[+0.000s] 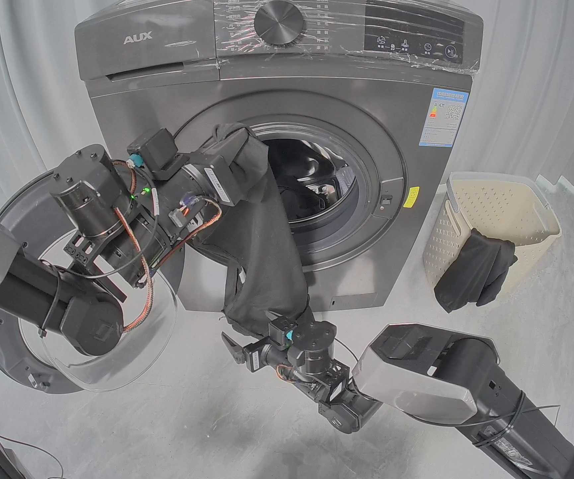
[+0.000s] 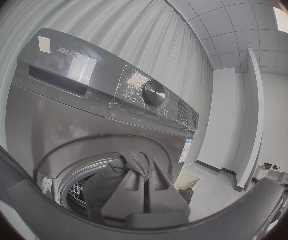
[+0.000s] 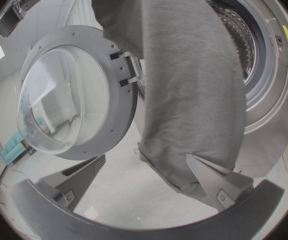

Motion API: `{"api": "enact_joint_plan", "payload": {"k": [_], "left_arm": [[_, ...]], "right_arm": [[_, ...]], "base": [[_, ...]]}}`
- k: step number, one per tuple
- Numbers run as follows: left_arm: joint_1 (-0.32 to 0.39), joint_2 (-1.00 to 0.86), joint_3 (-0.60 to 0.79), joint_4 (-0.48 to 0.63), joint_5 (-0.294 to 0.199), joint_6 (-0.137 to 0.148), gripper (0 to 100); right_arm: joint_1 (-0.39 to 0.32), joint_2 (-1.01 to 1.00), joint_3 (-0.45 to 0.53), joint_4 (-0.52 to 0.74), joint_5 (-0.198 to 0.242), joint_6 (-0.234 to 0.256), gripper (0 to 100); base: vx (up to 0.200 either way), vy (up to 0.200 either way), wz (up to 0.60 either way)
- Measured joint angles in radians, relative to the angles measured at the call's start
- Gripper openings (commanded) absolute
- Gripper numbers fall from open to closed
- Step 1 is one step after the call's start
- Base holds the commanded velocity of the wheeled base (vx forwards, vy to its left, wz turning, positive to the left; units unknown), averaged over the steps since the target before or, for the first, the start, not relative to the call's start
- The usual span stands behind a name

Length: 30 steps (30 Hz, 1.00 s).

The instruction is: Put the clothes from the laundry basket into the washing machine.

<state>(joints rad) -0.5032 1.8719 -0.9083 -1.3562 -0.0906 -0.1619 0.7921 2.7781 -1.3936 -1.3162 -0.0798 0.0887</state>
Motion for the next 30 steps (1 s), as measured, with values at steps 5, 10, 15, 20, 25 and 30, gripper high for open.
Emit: {"api": "enact_joint_plan", "payload": {"k": [5, 10, 15, 20, 25, 30], "left_arm": [[-0.005, 0.0, -0.002, 0.0, 0.001, 0.0, 0], [-0.01, -0.003, 0.002, 0.0, 0.001, 0.0, 0], [-0.01, -0.001, 0.009, -0.01, 0.001, 0.0, 0], [-0.003, 0.002, 0.012, -0.014, 0.001, 0.0, 0], [0.001, 0.007, 0.012, -0.014, 0.0, 0.0, 0], [0.004, 0.01, 0.012, -0.017, 0.0, -0.001, 0]], "right_arm": [[-0.02, 0.006, -0.095, 0.057, -0.006, -0.001, 100], [-0.044, 0.035, -0.2, 0.087, -0.03, 0.001, 100], [-0.049, 0.059, -0.23, 0.084, -0.041, 0.005, 0], [-0.042, 0.069, -0.235, 0.064, -0.066, 0.008, 0], [-0.04, 0.069, -0.229, 0.055, -0.07, 0.009, 0], [-0.041, 0.061, -0.218, 0.047, -0.071, 0.009, 0]], "base": [[0.0, 0.0, 0.0], [0.0, 0.0, 0.0], [0.0, 0.0, 0.0], [0.0, 0.0, 0.0], [0.0, 0.0, 0.0], [0.0, 0.0, 0.0]]}}
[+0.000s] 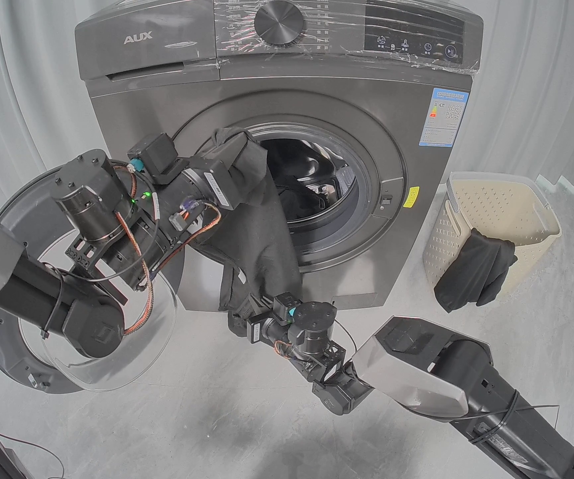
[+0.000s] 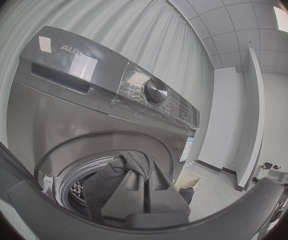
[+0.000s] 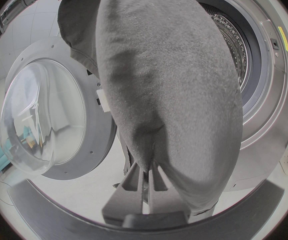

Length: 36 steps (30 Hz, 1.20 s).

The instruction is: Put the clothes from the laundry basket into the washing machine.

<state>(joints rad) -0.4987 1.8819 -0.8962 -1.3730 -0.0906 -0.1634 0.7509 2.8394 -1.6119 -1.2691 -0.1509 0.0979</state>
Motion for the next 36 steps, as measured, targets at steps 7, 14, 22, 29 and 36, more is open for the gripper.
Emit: {"api": "enact_joint_plan", "payload": {"k": [7, 14, 22, 29, 36], "left_arm": [[0.021, 0.002, -0.003, 0.0, 0.0, 0.001, 0], [0.046, 0.004, -0.003, 0.0, -0.001, 0.001, 0], [0.059, 0.0, 0.002, 0.0, 0.0, 0.0, 0], [0.066, -0.013, 0.021, -0.009, 0.0, -0.001, 0], [0.071, -0.061, 0.108, -0.027, 0.0, 0.0, 0]], "right_arm": [[-0.007, -0.063, 0.11, -0.041, 0.001, -0.001, 0], [-0.007, -0.197, 0.286, -0.067, 0.013, 0.0, 0], [-0.005, -0.382, 0.585, -0.088, 0.051, 0.0, 0], [-0.018, -0.505, 0.857, -0.158, 0.097, 0.0, 0], [-0.068, -0.584, 0.987, -0.251, 0.153, 0.005, 0]], "base": [[0.0, 0.0, 0.0], [0.0, 0.0, 0.0], [0.0, 0.0, 0.0], [0.0, 0.0, 0.0], [0.0, 0.0, 0.0]]}}
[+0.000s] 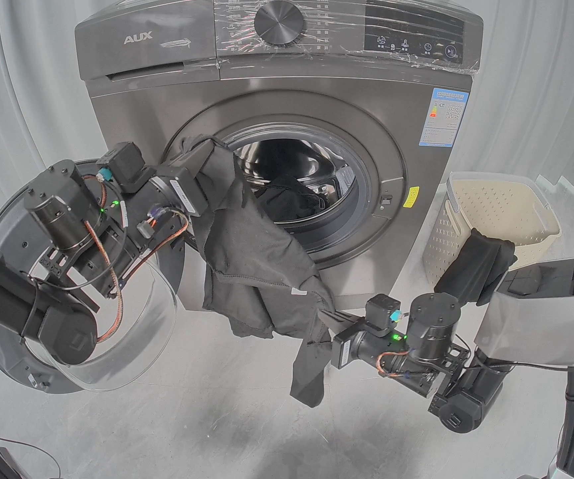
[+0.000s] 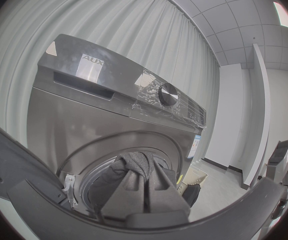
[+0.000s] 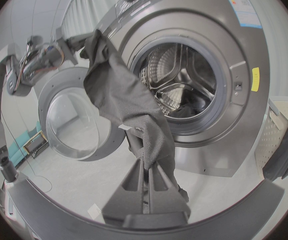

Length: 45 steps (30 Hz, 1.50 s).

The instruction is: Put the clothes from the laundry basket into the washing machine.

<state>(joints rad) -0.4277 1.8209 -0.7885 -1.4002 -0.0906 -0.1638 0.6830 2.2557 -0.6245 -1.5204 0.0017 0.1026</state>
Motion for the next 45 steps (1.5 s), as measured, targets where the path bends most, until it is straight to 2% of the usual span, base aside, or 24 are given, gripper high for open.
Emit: {"api": "enact_joint_plan", "payload": {"k": [2, 7, 10, 13, 19, 22, 27, 32, 37, 45], "left_arm": [[0.0, -0.022, 0.035, -0.004, -0.001, 0.0, 0], [0.001, -0.094, 0.139, -0.021, -0.007, 0.001, 0], [-0.001, -0.156, 0.225, -0.03, -0.013, 0.003, 0], [-0.005, -0.205, 0.294, -0.033, -0.015, 0.005, 0], [-0.02, -0.274, 0.397, -0.038, -0.014, 0.018, 0], [-0.023, -0.291, 0.425, -0.039, -0.016, 0.021, 0], [-0.024, -0.295, 0.441, -0.043, -0.014, 0.02, 0], [-0.02, -0.28, 0.443, -0.084, -0.012, 0.018, 0], [-0.016, -0.264, 0.445, -0.13, -0.008, 0.014, 0], [-0.015, -0.248, 0.442, -0.139, -0.004, 0.012, 0]], "right_arm": [[-0.012, -0.017, 0.02, -0.017, 0.007, 0.023, 0], [-0.024, -0.09, 0.103, -0.023, 0.008, 0.148, 0], [-0.032, -0.145, 0.151, -0.024, 0.007, 0.182, 0], [-0.042, -0.185, 0.179, -0.024, 0.005, 0.191, 0], [-0.047, -0.28, 0.222, -0.026, 0.003, 0.183, 0], [-0.05, -0.32, 0.24, -0.025, 0.005, 0.14, 0], [-0.053, -0.373, 0.258, -0.024, 0.004, 0.106, 0], [-0.056, -0.396, 0.254, -0.025, -0.003, 0.049, 0], [-0.063, -0.412, 0.202, -0.026, -0.04, 0.048, 0], [-0.077, -0.437, 0.14, -0.027, -0.053, 0.066, 0]], "base": [[0.0, 0.0, 0.0], [0.0, 0.0, 0.0], [0.0, 0.0, 0.0], [0.0, 0.0, 0.0], [0.0, 0.0, 0.0], [0.0, 0.0, 0.0], [0.0, 0.0, 0.0], [0.0, 0.0, 0.0], [0.0, 0.0, 0.0], [0.0, 0.0, 0.0]]}}
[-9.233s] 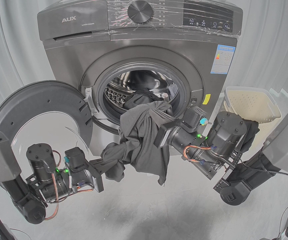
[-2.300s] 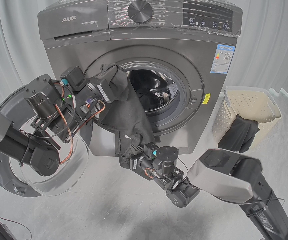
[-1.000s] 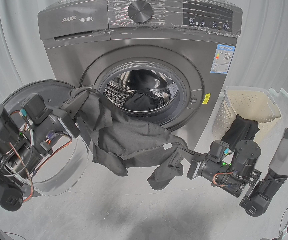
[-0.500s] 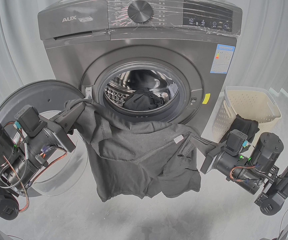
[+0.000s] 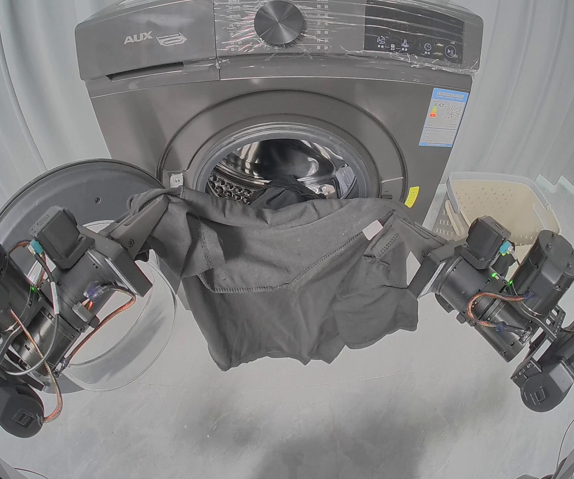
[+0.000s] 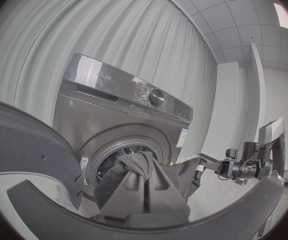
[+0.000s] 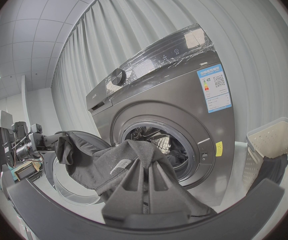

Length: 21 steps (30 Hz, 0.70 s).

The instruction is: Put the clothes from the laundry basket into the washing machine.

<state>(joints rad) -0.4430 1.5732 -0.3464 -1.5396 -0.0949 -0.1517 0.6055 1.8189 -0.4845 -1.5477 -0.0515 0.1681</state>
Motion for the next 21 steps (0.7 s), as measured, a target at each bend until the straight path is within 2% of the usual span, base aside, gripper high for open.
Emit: {"api": "enact_joint_plan", "payload": {"k": [5, 11, 21], "left_arm": [[0.0, -0.003, -0.007, 0.0, 0.0, -0.001, 0], [0.0, -0.003, 0.006, 0.0, -0.001, 0.007, 0], [0.0, -0.007, 0.002, 0.0, -0.001, 0.006, 0]], "right_arm": [[0.001, -0.005, -0.009, 0.0, -0.004, 0.0, 0], [0.008, -0.008, -0.053, 0.0, -0.062, 0.033, 0], [0.01, -0.017, -0.089, 0.0, -0.07, 0.038, 0]], "base": [[0.0, 0.0, 0.0], [0.0, 0.0, 0.0], [0.0, 0.0, 0.0]]}}
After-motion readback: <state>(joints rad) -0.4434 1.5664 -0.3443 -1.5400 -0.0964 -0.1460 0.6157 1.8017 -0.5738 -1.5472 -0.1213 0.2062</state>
